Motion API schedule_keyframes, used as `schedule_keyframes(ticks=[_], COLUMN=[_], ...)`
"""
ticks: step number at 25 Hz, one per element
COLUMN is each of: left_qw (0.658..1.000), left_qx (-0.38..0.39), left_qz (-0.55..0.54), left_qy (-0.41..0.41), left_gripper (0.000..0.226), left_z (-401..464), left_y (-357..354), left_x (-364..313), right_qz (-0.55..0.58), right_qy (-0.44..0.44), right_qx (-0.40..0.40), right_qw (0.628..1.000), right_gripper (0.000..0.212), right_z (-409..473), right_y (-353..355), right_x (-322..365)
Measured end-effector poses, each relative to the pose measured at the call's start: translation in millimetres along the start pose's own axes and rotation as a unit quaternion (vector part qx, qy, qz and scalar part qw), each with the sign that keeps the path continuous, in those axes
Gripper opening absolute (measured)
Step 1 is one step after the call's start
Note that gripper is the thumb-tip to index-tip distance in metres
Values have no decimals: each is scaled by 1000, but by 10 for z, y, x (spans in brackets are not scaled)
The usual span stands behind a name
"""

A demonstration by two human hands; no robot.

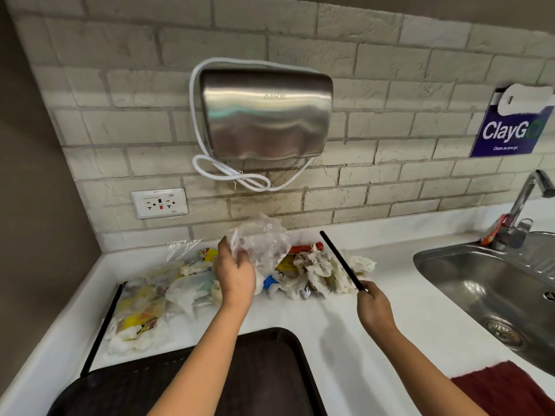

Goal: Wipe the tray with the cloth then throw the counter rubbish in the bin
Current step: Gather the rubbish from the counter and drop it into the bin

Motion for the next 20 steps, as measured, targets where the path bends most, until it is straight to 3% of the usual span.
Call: schedule_keyframes(ticks=[7, 12, 20], left_qw=[997, 994, 992], left_qx=[43, 18, 93], left_qz=[-55, -101, -89], left_qy=[33, 44, -1], left_gripper=[44, 43, 35], left_z=[-793, -1496, -3260], left_y=[-229, -296, -707], left_x=[-484, -606, -1052], right_qz=[57, 70, 176], right_qy=[16, 46, 64], right_qx=[-17, -16, 45], right_qw=[998, 996, 981], right_gripper=[18, 13, 29], right_z=[-309, -593, -1249], right_y=[659, 1210, 2163], right_x=[-409, -843, -2155])
Point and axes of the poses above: each hand's wrist, its own z-axis towards the middle knuckle, its own y-axis out of the back of the hand, x = y × z, the point moved 9 cm from there along z, towards the middle knuckle, and after that the axes turned 12 degrees about -y, right-handed, at the moved point
